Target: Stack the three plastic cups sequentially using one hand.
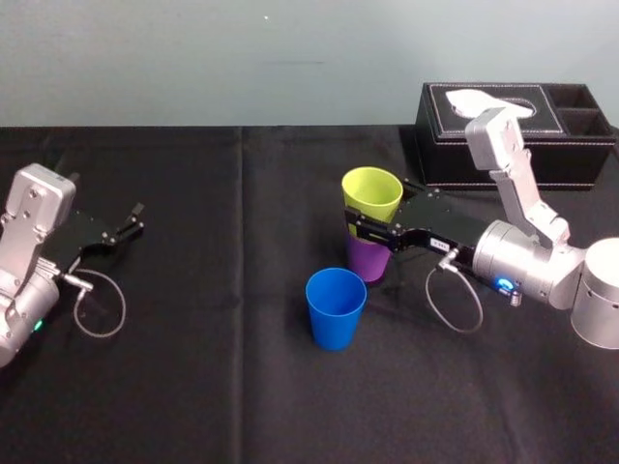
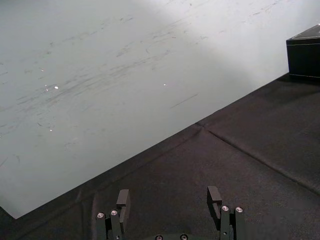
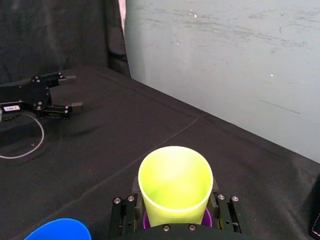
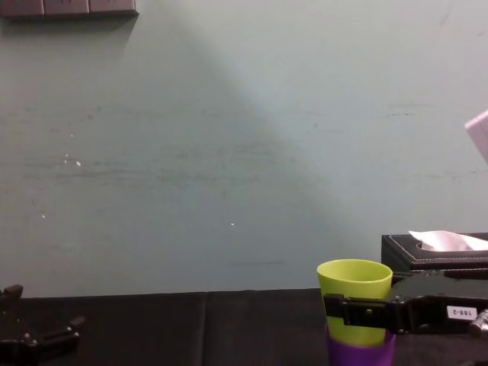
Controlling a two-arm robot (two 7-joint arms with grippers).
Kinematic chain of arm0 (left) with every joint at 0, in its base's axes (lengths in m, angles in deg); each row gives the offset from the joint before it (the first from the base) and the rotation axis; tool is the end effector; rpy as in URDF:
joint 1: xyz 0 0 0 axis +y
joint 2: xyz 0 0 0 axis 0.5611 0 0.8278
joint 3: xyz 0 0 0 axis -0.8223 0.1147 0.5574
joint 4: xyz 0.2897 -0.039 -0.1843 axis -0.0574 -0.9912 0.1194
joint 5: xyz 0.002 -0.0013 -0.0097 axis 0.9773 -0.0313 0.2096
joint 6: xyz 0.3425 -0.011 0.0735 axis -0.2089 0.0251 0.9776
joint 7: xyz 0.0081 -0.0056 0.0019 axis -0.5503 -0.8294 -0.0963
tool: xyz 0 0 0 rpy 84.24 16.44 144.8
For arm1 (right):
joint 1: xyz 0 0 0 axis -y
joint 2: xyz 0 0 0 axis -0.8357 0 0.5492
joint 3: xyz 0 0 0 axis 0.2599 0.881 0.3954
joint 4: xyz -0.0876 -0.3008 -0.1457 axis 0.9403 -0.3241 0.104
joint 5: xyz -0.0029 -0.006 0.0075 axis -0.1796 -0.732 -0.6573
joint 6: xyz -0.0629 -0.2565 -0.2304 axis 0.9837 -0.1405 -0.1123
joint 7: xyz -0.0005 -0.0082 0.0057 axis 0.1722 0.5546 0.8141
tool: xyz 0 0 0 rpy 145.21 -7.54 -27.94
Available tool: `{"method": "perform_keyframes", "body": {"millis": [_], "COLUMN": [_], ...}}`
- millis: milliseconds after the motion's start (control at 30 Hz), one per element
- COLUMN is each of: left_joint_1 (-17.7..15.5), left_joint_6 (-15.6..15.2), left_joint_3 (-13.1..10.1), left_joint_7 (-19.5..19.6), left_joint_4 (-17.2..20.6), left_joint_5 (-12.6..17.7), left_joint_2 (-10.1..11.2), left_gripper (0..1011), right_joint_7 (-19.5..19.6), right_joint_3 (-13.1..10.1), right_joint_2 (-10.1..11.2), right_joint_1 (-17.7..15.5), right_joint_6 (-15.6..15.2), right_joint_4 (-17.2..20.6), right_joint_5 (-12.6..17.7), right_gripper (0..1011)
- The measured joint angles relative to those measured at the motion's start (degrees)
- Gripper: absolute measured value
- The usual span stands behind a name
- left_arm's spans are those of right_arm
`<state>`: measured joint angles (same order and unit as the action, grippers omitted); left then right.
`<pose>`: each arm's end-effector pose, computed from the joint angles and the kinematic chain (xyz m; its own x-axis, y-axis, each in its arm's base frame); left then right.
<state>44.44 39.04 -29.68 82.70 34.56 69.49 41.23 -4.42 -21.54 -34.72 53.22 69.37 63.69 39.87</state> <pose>0.4065 0.1031 -0.3550 0.2923 0.8803 0.3736 -0.9552 0.2873 0.0705 0.4583 -0.0469 -0.2968 0.7233 -0.6863 0.0769 0.6873 0.7045 -0.1769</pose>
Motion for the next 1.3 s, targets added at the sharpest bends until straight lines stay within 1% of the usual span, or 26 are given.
{"method": "perform_keyframes", "body": {"millis": [367,433,533,600,633,700,767,1300], "left_joint_1": [0.0,0.0,0.0,0.0,0.0,0.0,0.0,0.0], "left_joint_6": [0.0,0.0,0.0,0.0,0.0,0.0,0.0,0.0], "left_joint_3": [0.0,0.0,0.0,0.0,0.0,0.0,0.0,0.0], "left_joint_7": [0.0,0.0,0.0,0.0,0.0,0.0,0.0,0.0], "left_joint_4": [0.0,0.0,0.0,0.0,0.0,0.0,0.0,0.0], "left_joint_5": [0.0,0.0,0.0,0.0,0.0,0.0,0.0,0.0], "left_joint_2": [0.0,0.0,0.0,0.0,0.0,0.0,0.0,0.0], "left_gripper": [1011,1011,1011,1011,1012,1011,1011,1011], "right_joint_7": [0.0,0.1,0.1,0.1,0.1,0.1,0.1,0.2], "right_joint_3": [0.0,0.0,0.0,0.0,-0.1,-0.1,-0.1,-0.1], "right_joint_2": [0.0,0.0,0.0,0.0,0.0,0.0,0.0,0.0], "right_joint_1": [0.0,0.0,0.0,0.1,0.1,0.1,0.1,0.1], "right_joint_6": [-0.1,-0.2,-0.2,-0.2,-0.2,-0.2,-0.3,-0.3], "right_joint_4": [0.2,0.2,0.3,0.3,0.3,0.3,0.3,0.4], "right_joint_5": [0.0,0.0,0.0,0.0,0.0,0.0,0.0,0.0], "right_gripper": [735,763,857,886,941,985,1003,1003]}}
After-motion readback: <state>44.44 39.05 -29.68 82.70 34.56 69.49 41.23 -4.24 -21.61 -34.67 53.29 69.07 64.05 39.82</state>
